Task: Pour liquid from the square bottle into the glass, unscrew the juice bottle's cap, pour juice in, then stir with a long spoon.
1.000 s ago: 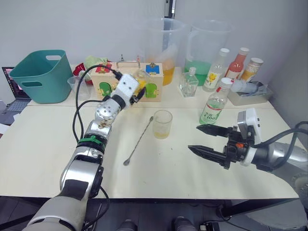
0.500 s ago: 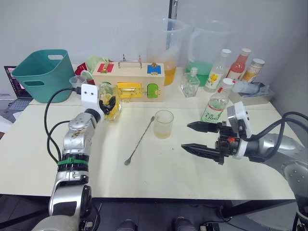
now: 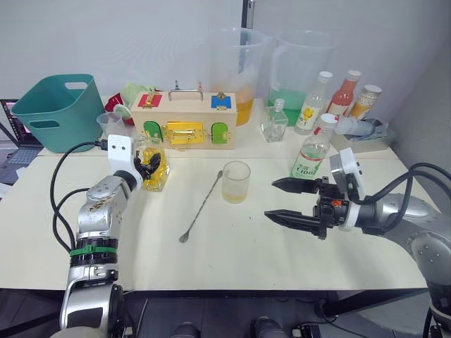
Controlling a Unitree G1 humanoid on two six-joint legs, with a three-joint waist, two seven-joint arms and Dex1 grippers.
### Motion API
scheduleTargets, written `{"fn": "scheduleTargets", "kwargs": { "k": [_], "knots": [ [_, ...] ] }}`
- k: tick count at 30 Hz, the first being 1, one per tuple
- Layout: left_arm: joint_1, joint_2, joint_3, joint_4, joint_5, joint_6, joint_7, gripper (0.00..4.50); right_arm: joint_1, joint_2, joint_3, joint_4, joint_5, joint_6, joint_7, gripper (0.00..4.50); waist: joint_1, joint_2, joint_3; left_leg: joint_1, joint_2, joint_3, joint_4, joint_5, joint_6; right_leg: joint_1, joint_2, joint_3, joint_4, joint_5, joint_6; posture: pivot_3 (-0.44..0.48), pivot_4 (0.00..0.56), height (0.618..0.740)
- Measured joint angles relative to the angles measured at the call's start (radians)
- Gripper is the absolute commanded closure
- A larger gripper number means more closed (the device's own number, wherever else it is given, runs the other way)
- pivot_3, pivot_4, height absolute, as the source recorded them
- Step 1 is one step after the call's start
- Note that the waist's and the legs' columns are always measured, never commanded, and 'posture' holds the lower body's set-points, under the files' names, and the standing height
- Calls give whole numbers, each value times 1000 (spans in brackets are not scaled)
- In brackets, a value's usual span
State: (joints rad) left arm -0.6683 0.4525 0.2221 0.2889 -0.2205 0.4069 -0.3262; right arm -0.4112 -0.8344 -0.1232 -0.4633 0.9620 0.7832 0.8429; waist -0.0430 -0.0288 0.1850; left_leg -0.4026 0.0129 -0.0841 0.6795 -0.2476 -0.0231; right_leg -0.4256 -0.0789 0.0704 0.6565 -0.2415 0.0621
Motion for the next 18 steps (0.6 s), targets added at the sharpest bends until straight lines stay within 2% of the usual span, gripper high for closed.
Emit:
{"fn": "scheduleTargets", "kwargs": {
  "k": [1, 3, 11, 18],
  "knots": [
    [7, 3, -5, -5, 4, -8, -5, 651, 0, 0, 0, 0, -1, 0, 0, 0, 0, 0, 0, 0, 0, 0, 0, 0, 0, 0, 0, 0, 0, 0, 0, 0, 150, 740],
    [14, 10, -9, -15, 10, -16, -14, 27, 0, 0, 0, 0, -7, 2, -1, 0, 2, 0, 0, 0, 0, 0, 0, 0, 0, 0, 0, 0, 0, 0, 0, 0, 150, 740],
    [13, 18, 0, -69, 11, -107, -39, 27, 0, 2, 0, 0, -8, 8, -6, 0, 7, 0, 0, 2, 0, 0, 0, 0, 0, 2, 0, 0, 0, 0, 0, 0, 150, 740],
    [-72, 19, 26, -135, -85, -195, -126, 27, -9, 3, 0, -1, -7, 16, -19, 0, 10, 0, 0, 2, 0, 1, 0, 0, 0, 2, 0, 0, -1, 0, 0, 0, 150, 740]
  ]
}}
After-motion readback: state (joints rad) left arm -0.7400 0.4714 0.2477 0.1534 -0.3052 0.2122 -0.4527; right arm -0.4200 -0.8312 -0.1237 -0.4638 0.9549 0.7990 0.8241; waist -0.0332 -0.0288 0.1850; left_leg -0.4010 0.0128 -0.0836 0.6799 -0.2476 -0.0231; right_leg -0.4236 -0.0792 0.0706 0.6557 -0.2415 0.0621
